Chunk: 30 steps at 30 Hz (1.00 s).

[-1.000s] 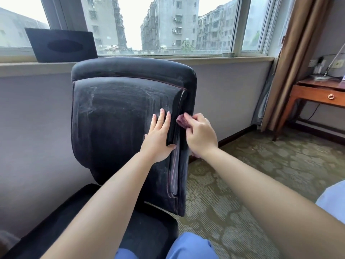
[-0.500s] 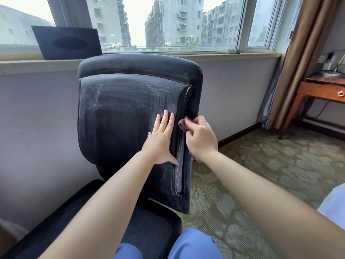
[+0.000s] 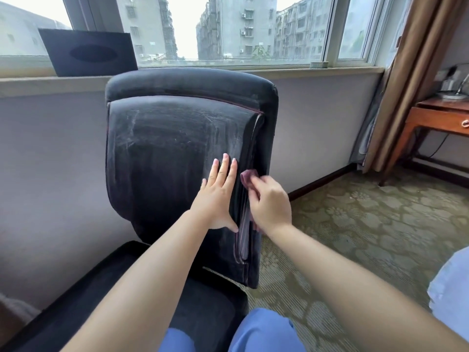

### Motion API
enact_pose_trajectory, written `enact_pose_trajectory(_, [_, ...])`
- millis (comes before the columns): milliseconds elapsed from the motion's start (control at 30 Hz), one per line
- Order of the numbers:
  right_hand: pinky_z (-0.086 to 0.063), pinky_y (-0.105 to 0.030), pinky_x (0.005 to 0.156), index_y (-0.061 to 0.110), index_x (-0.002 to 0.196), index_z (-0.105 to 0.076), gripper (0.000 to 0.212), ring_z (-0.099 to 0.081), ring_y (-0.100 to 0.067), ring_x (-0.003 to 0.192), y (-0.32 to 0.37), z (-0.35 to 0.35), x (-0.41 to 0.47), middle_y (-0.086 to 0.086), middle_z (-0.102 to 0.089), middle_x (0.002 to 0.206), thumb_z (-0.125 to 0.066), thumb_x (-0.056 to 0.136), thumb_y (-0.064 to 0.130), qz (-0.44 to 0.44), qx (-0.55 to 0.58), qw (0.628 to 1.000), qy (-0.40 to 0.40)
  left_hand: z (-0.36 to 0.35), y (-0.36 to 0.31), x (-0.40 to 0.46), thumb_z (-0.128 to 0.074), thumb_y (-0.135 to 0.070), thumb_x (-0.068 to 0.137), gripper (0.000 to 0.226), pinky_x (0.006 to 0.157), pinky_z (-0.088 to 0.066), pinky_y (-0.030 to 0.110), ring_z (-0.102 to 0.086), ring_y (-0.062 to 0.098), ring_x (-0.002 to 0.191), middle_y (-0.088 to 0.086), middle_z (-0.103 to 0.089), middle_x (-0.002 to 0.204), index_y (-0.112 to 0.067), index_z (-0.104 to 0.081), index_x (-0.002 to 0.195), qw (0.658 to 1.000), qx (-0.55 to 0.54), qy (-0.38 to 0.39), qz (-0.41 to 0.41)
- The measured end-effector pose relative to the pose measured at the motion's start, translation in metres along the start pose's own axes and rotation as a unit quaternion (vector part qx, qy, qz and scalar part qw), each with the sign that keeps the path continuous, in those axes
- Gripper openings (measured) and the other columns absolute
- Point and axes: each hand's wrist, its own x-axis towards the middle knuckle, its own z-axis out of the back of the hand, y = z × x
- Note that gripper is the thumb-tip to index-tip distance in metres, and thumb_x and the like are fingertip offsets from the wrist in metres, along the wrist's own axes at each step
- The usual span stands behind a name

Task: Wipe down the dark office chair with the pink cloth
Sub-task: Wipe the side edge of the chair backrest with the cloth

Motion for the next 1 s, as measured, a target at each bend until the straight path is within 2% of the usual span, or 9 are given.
enact_pose_trajectory(167, [-0.054, -0.034, 0.056, 0.008, 0.109, -0.068, 0.03, -0.064, -0.031, 0.072, -0.005, -0.006, -0.043, -0.009, -0.065, 0.081, -0.056, 0.082, 0.016, 0.026, -0.047, 0.996, 0.067, -0.002, -0.002, 0.0, -0.09, -0.041, 0.049, 0.155, 0.116, -0.009, 0.051, 0.03, 0.025, 0.14, 0.003, 0.037, 0.151, -0.016, 0.031, 0.142, 1.0, 0.017, -0.001, 0.008])
enact_pose_trajectory(333, [-0.054, -0.036, 0.072, 0.012, 0.11, -0.069, 0.026, -0.064, -0.026, 0.083, -0.007, 0.013, -0.004, -0.005, -0.069, 0.091, -0.06, 0.085, 0.01, 0.013, -0.028, 1.0, -0.004, -0.006, 0.0, -0.006, -0.089, -0.042, 0.05, 0.154, 0.116, -0.007, 0.051, 0.032, 0.024, 0.139, 0.002, 0.038, 0.15, -0.019, 0.033, 0.141, 1.0, 0.017, -0.002, 0.005])
enact_pose_trajectory(400, [-0.054, -0.036, 0.071, 0.011, 0.105, -0.07, 0.022, -0.064, -0.027, 0.081, -0.002, 0.008, -0.004, -0.005, -0.069, 0.087, -0.06, 0.085, 0.01, 0.011, -0.024, 1.0, 0.004, -0.008, 0.001, -0.01, -0.09, -0.042, 0.05, 0.154, 0.117, -0.009, 0.051, 0.032, 0.024, 0.139, 0.002, 0.038, 0.15, -0.019, 0.033, 0.141, 1.0, 0.015, 0.0, 0.006])
enact_pose_trajectory(500, [-0.052, -0.035, 0.064, 0.01, 0.1, -0.071, 0.023, -0.064, -0.031, 0.075, -0.002, -0.005, -0.036, -0.007, -0.067, 0.081, -0.055, 0.083, 0.012, 0.017, -0.028, 0.998, 0.058, -0.011, 0.002, -0.012, -0.09, -0.039, 0.05, 0.154, 0.117, -0.012, 0.052, 0.031, 0.025, 0.14, 0.002, 0.036, 0.151, -0.019, 0.031, 0.143, 1.0, 0.009, 0.006, 0.01])
enact_pose_trajectory(600, [-0.049, -0.034, 0.077, 0.017, 0.116, -0.067, 0.029, -0.061, -0.027, 0.096, -0.008, 0.0, -0.058, -0.003, -0.068, 0.103, -0.052, 0.091, 0.017, 0.0, -0.039, 0.984, 0.175, -0.012, 0.002, -0.012, -0.09, -0.038, 0.051, 0.153, 0.117, -0.011, 0.051, 0.031, 0.025, 0.14, 0.003, 0.036, 0.151, -0.018, 0.031, 0.142, 1.0, 0.016, 0.009, 0.014])
enact_pose_trajectory(633, [-0.048, -0.033, 0.079, 0.019, 0.115, -0.067, 0.029, -0.061, -0.026, 0.098, -0.009, 0.004, -0.054, -0.002, -0.068, 0.104, -0.053, 0.091, 0.016, 0.0, -0.032, 0.985, 0.17, -0.013, 0.001, -0.012, -0.09, -0.037, 0.051, 0.153, 0.117, -0.011, 0.051, 0.031, 0.025, 0.14, 0.003, 0.037, 0.151, -0.018, 0.032, 0.142, 1.0, 0.016, 0.007, 0.016])
enact_pose_trajectory(733, [-0.05, -0.032, 0.074, 0.015, 0.107, -0.071, 0.024, -0.065, -0.026, 0.084, 0.0, 0.015, -0.026, -0.004, -0.07, 0.093, -0.058, 0.087, 0.009, -0.036, -0.002, 0.998, 0.045, -0.014, 0.001, -0.012, -0.09, -0.034, 0.053, 0.151, 0.117, -0.01, 0.051, 0.031, 0.025, 0.14, 0.003, 0.037, 0.151, -0.018, 0.032, 0.142, 1.0, 0.015, 0.003, 0.016])
enact_pose_trajectory(800, [-0.052, -0.034, 0.073, 0.012, 0.106, -0.07, 0.022, -0.066, -0.026, 0.078, 0.006, 0.015, -0.016, -0.005, -0.07, 0.088, -0.057, 0.088, 0.01, -0.053, 0.021, 0.998, 0.029, -0.016, 0.0, -0.013, -0.089, -0.033, 0.054, 0.15, 0.117, -0.01, 0.051, 0.03, 0.025, 0.14, 0.003, 0.036, 0.151, -0.018, 0.031, 0.143, 1.0, 0.008, -0.001, 0.017])
enact_pose_trajectory(1000, [-0.048, -0.034, 0.078, 0.016, 0.113, -0.068, 0.028, -0.062, -0.026, 0.095, -0.001, 0.005, -0.053, -0.003, -0.069, 0.103, -0.053, 0.09, 0.014, -0.03, -0.017, 0.987, 0.155, -0.02, -0.001, -0.011, -0.089, -0.032, 0.055, 0.148, 0.117, -0.008, 0.05, 0.029, 0.026, 0.141, 0.004, 0.034, 0.152, -0.018, 0.03, 0.143, 1.0, -0.004, -0.01, 0.025])
